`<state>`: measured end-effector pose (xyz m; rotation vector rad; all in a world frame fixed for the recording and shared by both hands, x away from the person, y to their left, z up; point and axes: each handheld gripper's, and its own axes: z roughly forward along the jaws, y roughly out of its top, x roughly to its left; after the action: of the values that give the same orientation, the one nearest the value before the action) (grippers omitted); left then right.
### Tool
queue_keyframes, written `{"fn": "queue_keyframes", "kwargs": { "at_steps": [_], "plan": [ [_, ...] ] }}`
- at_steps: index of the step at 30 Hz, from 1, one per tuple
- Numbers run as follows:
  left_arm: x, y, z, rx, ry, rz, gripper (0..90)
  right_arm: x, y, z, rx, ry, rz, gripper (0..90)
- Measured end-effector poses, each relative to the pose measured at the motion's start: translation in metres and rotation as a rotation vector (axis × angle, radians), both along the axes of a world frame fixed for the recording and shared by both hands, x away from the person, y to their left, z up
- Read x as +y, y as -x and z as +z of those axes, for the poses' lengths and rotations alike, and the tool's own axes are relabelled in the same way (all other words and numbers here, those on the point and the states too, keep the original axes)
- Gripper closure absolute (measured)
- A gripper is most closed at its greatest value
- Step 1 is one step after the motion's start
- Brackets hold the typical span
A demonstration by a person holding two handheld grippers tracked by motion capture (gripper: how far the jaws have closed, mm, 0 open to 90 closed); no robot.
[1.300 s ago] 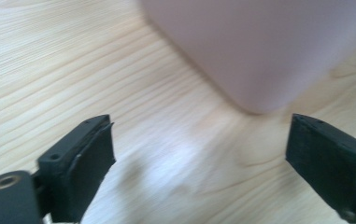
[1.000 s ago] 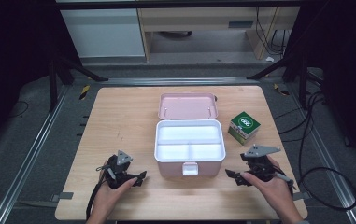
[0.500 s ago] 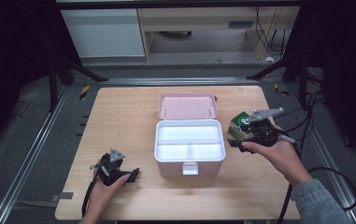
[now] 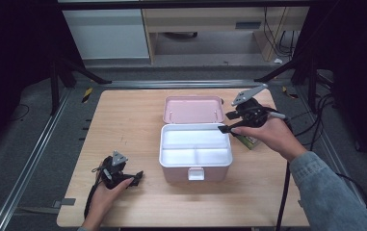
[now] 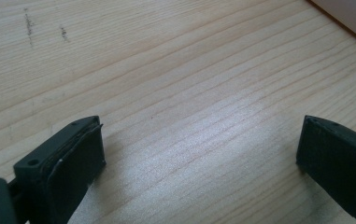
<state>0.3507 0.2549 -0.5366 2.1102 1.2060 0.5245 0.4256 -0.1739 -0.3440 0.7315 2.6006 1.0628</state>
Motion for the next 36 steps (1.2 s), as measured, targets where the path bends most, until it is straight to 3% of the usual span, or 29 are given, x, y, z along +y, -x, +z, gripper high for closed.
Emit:
{"fn": "queue_keyframes", "kwargs": {
  "at_steps": [6, 13, 21, 33, 36],
  "plan": [
    [0.0, 0.0, 0.0, 0.0, 0.001, -0.001, 0.0, 0.03, -0.006, 0.011, -0.004, 0.067, 0.078, 45.5],
    [0.0, 0.0, 0.0, -0.001, 0.001, -0.001, 0.0, 0.053, -0.011, 0.013, -0.003, 0.088, 0.124, 48.9],
    [0.0, 0.001, 0.0, -0.001, 0.002, 0.002, 0.0, 0.076, -0.012, 0.006, 0.006, 0.137, 0.16, 52.0],
    [0.0, 0.001, 0.0, -0.001, 0.0, 0.001, 0.0, 0.108, -0.009, -0.008, 0.051, 0.219, 0.297, 60.7],
    [0.0, 0.001, 0.0, 0.0, 0.002, 0.003, 0.0, 0.116, -0.008, -0.014, 0.058, 0.277, 0.326, 62.4]
  ]
}}
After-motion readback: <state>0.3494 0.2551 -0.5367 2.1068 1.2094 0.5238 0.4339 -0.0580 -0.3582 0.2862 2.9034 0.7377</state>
